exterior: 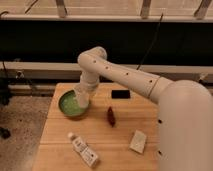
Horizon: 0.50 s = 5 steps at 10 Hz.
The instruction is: Place the ceramic cup in the ceramic bowl
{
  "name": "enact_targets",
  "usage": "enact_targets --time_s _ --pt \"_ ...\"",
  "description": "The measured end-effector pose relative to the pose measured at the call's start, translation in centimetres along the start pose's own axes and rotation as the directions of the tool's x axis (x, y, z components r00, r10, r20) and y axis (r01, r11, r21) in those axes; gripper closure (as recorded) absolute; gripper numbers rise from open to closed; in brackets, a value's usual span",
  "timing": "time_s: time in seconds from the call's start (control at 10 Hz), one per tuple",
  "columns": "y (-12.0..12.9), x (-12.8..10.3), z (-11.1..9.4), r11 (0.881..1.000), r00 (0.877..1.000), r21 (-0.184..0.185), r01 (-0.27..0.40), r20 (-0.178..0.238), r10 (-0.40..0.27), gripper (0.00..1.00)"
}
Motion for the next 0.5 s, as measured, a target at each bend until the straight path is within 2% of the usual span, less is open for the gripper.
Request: enact_targets --time_s 0.5 --pt "-0.75 -0.13 0.8 1.0 1.0 0.0 0.018 0.002 -0.018 1.0"
